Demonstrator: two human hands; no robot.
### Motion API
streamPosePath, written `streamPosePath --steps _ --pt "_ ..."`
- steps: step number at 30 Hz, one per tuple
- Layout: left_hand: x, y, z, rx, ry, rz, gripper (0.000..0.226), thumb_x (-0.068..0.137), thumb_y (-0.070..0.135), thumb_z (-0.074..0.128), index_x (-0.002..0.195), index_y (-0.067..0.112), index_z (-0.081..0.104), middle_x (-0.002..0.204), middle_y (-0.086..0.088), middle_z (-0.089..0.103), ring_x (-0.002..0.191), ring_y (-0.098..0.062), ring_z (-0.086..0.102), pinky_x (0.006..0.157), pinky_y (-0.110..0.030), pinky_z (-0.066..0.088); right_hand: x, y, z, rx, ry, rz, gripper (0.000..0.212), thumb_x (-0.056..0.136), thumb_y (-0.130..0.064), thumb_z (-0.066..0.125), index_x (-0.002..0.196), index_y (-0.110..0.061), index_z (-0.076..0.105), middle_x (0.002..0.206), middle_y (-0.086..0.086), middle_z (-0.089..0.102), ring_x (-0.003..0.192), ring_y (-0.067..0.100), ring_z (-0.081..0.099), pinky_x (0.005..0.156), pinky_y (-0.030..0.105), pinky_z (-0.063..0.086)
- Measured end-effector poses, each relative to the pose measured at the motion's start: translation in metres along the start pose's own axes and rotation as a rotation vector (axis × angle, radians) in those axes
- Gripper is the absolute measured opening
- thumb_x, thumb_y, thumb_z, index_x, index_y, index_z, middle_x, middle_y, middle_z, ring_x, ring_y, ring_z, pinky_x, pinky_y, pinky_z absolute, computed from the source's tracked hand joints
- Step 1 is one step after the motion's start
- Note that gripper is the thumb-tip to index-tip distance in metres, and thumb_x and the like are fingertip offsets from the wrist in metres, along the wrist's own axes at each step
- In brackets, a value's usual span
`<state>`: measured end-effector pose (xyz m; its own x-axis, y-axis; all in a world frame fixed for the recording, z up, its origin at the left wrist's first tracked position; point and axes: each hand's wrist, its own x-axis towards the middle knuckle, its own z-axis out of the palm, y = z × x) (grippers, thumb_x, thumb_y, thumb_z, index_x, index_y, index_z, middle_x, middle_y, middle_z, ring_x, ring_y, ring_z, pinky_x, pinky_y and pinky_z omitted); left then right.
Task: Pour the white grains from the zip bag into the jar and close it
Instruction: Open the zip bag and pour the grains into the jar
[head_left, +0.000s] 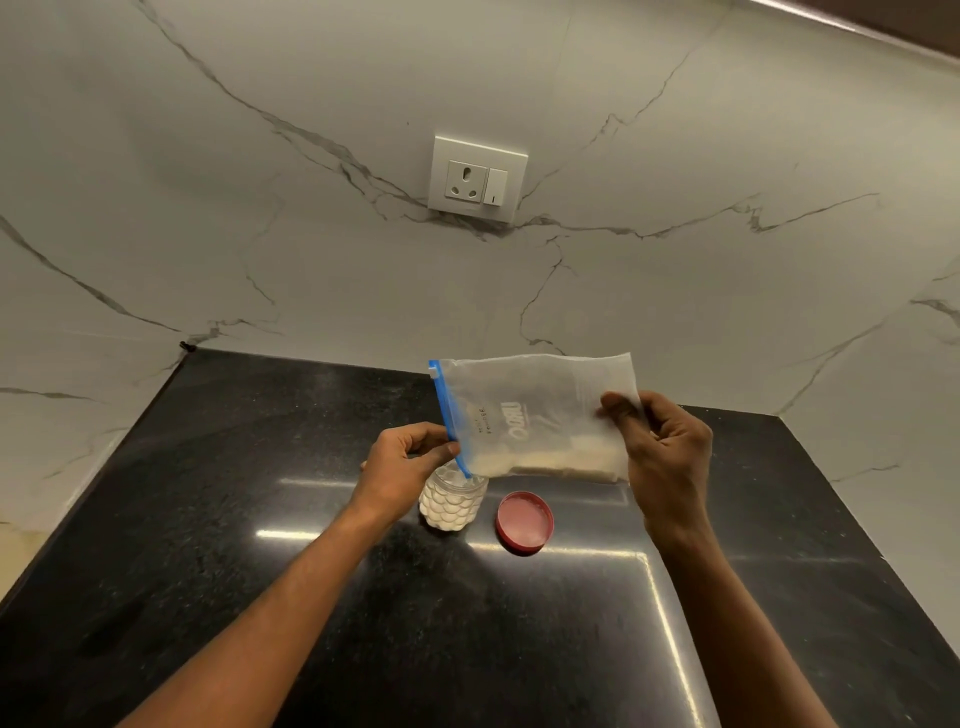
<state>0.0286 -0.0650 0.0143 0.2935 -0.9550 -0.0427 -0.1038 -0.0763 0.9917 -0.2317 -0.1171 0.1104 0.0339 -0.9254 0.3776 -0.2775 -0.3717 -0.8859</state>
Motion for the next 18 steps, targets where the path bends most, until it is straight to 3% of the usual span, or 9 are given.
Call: streamPosePath --steps 4,6,10,14,18 --pt "-0.0004 0.0015 0.0011 0.026 -0.005 0.008 0.014 0.096 0.018 0.076 0.109 0.023 0.081 0.106 0.009 0.082 0.106 -0.006 0.076 0.105 -0.049 0.058 0.0001 0.0007 -0.0001 -0.008 -0.034 -0.016 0.009 0.099 -0.026 0.07 0.092 -0.028 0.076 0.09 -0.009 0.077 0.078 0.013 0.074 0.062 0.038 0.063" --pt "-0.0001 0.0005 0.0012 0.112 0.049 0.017 0.011 0.095 0.024 0.078 0.102 0.032 0.081 0.101 0.017 0.08 0.105 -0.001 0.072 0.11 -0.047 0.045 0.0004 0.0009 -0.0005 -0.006 -0.044 -0.024 0.011 0.1 -0.023 0.07 0.092 -0.029 0.075 0.089 -0.012 0.077 0.079 0.011 0.074 0.061 0.033 0.063" --pt "0.0013 0.0003 0.0005 0.245 0.111 0.023 0.009 0.092 0.033 0.081 0.099 0.037 0.079 0.105 0.021 0.077 0.112 -0.002 0.063 0.098 -0.038 0.02 0.0003 0.004 -0.0031 -0.005 -0.033 -0.008 0.01 0.099 -0.024 0.07 0.094 -0.021 0.078 0.092 -0.008 0.078 0.08 0.014 0.075 0.063 0.039 0.064" --pt "0.0036 -0.0026 0.001 0.319 0.153 0.015 0.013 0.089 0.034 0.084 0.102 0.033 0.081 0.122 0.018 0.07 0.13 -0.015 0.055 0.093 -0.031 0.023 -0.0003 0.0034 -0.0027 -0.006 -0.054 -0.005 0.009 0.098 -0.025 0.07 0.093 -0.024 0.077 0.091 -0.008 0.078 0.083 0.016 0.075 0.067 0.042 0.064" --pt "0.0052 -0.0045 0.0021 0.344 0.147 -0.007 0.014 0.088 0.036 0.085 0.101 0.032 0.081 0.126 0.019 0.066 0.133 -0.017 0.052 0.097 -0.037 0.019 0.0005 0.0 -0.001 -0.028 -0.059 -0.035 0.008 0.097 -0.029 0.069 0.093 -0.026 0.076 0.091 -0.007 0.077 0.082 0.016 0.074 0.065 0.046 0.063"
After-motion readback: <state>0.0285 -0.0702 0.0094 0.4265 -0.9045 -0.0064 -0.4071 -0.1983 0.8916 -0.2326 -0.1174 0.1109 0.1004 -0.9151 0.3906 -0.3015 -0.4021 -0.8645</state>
